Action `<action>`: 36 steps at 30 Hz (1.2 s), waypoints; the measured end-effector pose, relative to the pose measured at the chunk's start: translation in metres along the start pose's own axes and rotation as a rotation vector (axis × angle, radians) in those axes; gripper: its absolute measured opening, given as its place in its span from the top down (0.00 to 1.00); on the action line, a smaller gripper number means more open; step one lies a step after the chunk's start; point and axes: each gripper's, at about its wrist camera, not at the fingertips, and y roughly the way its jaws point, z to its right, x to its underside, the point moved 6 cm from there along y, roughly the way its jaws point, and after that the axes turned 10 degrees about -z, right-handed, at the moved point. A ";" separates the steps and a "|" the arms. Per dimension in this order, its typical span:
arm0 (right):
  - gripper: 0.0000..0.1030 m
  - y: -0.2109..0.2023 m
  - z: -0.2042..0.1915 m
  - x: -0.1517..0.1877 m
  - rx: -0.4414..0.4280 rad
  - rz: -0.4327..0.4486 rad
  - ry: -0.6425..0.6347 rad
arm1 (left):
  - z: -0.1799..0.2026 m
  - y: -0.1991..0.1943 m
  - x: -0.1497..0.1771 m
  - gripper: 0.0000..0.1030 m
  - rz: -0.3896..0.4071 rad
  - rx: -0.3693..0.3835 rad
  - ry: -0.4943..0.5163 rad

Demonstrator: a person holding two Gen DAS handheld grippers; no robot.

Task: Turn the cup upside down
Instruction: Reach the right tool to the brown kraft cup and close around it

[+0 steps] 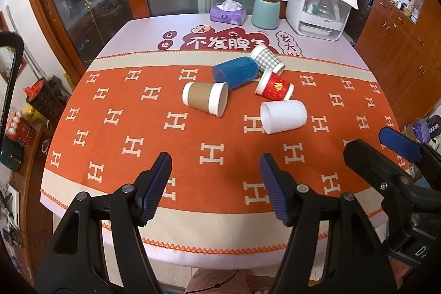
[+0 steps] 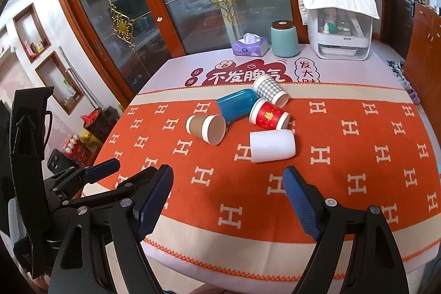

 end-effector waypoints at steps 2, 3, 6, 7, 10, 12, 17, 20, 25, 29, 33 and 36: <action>0.20 0.007 -0.006 -0.008 0.004 -0.006 -0.025 | -0.006 0.004 -0.005 0.38 -0.002 -0.002 -0.007; 0.20 0.012 -0.010 -0.013 0.004 -0.011 -0.043 | -0.009 0.007 -0.009 0.38 -0.003 -0.003 -0.012; 0.20 0.030 -0.021 -0.030 0.025 -0.029 -0.106 | -0.025 0.013 -0.022 0.38 0.005 -0.014 -0.045; 0.20 0.038 -0.025 -0.037 0.028 -0.041 -0.129 | -0.032 0.016 -0.027 0.38 0.009 -0.021 -0.059; 0.20 0.062 -0.032 -0.061 0.028 -0.071 -0.168 | -0.057 0.026 -0.041 0.38 0.009 -0.040 -0.117; 0.20 0.081 -0.036 -0.079 0.037 -0.093 -0.198 | -0.073 0.035 -0.047 0.38 -0.004 -0.051 -0.148; 0.20 0.139 -0.055 -0.121 0.058 -0.171 -0.330 | -0.111 0.062 -0.056 0.38 -0.029 -0.081 -0.216; 0.20 0.180 -0.072 -0.136 0.087 -0.225 -0.435 | -0.130 0.088 -0.055 0.39 -0.071 -0.073 -0.263; 0.20 0.253 -0.106 -0.145 0.119 -0.317 -0.599 | -0.156 0.137 -0.046 0.39 -0.161 -0.042 -0.336; 0.20 0.311 -0.127 -0.147 0.138 -0.400 -0.685 | -0.164 0.162 -0.037 0.39 -0.188 -0.030 -0.339; 0.20 0.352 -0.134 -0.142 0.172 -0.458 -0.770 | -0.173 0.179 -0.030 0.40 -0.223 0.011 -0.383; 0.20 0.374 -0.136 -0.139 0.215 -0.481 -0.830 | -0.179 0.188 -0.026 0.40 -0.244 0.013 -0.409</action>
